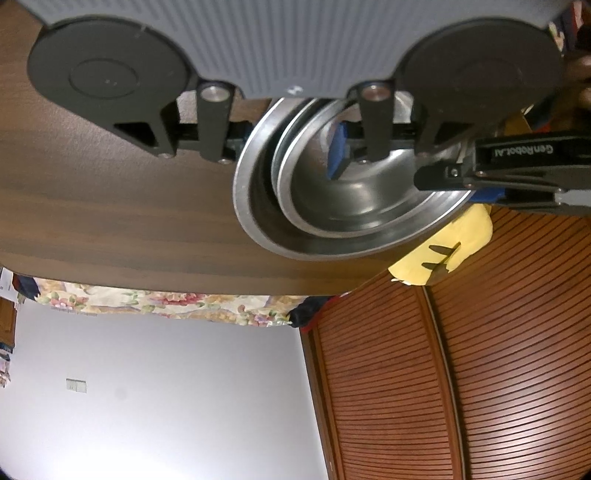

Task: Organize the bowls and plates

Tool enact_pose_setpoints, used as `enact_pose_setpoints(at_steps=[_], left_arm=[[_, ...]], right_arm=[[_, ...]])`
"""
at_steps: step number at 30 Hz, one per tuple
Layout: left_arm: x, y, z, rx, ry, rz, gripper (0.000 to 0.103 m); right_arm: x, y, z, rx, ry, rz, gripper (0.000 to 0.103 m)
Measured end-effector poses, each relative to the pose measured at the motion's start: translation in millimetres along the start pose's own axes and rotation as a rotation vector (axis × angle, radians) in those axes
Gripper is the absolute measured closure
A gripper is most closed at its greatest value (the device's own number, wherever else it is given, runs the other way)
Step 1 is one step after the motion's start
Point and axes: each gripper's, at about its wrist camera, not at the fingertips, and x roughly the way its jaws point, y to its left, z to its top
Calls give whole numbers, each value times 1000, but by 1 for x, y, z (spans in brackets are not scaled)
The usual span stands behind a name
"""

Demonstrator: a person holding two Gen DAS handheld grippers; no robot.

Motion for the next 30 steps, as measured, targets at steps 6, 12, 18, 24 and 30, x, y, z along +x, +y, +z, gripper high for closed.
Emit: enact_pose_setpoints(at_steps=[6,12,18,24,30], left_arm=[[0,0,2,-2,-2,1,63],[-5,1,5,-2,-17,8,58],[-13,-1,10,15,-49,29,33],[-20,-6,17,31,-84,17,6],[-29,-16,21,37,-123,27,0]], right_arm=[[-6,7,8,-17,-26,-53,43],[-12,3,10,-20,-60,-58,39],[-20,1,12,-15,-89,-65,38],[-34,-1,10,-25,-124,-90,27],[-45,-5,7,-34,-165,-122,0]])
